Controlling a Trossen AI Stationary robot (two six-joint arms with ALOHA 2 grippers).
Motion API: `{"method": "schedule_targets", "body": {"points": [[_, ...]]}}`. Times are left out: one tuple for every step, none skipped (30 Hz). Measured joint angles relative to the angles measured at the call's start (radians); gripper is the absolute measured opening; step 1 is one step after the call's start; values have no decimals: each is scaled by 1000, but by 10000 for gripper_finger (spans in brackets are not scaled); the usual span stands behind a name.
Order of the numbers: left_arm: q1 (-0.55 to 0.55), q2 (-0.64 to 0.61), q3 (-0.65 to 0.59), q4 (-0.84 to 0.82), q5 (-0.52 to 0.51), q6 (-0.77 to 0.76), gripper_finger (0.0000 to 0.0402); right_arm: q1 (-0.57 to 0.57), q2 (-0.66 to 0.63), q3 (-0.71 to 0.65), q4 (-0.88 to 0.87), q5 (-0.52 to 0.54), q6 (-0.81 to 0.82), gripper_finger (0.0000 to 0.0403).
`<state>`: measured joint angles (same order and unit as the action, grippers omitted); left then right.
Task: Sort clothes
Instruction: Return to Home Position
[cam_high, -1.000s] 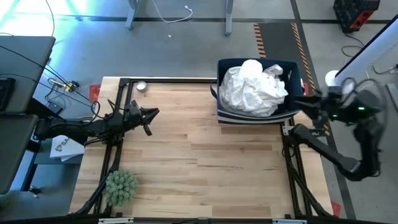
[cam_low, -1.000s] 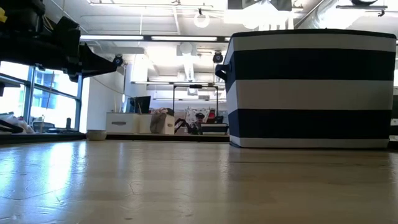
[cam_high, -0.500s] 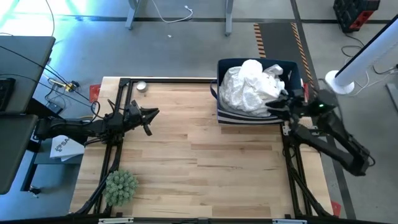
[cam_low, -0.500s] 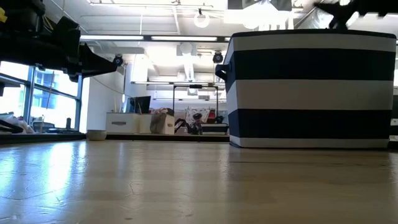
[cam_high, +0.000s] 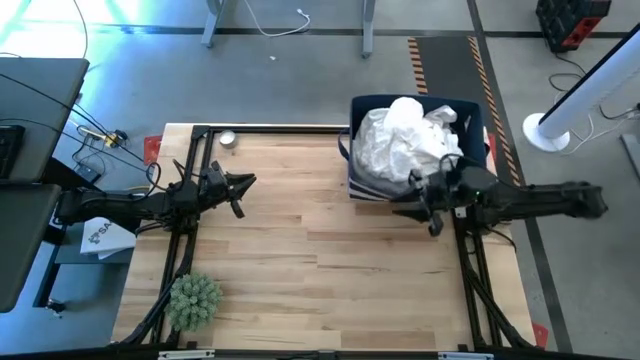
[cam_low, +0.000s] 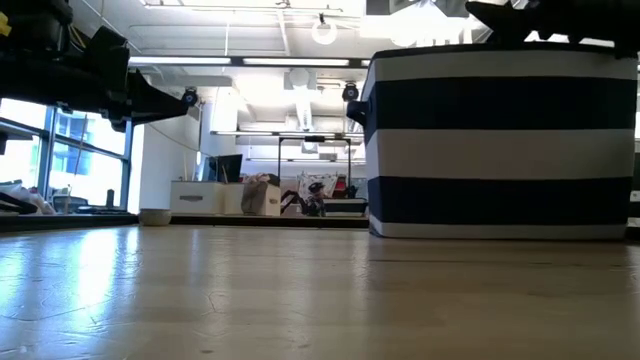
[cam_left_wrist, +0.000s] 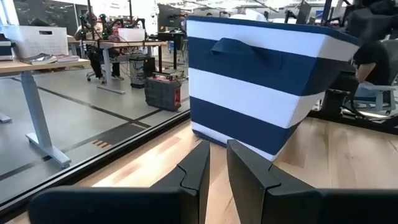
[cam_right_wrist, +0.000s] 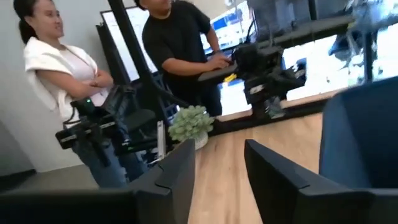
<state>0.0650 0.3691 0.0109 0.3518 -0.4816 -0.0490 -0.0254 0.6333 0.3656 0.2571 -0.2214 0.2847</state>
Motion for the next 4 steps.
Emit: {"method": "schedule_targets", "body": {"points": [[0,0,0,0,0,0,51,24,16,1,3,25,19,130],[0,0,0,0,0,0,51,46,31,2,7,55,25,121],[0,0,0,0,0,0,51,63,43,2,14,84,17,110],[0,0,0,-1,0,0,51,76,49,2,16,115,-2,98]]}}
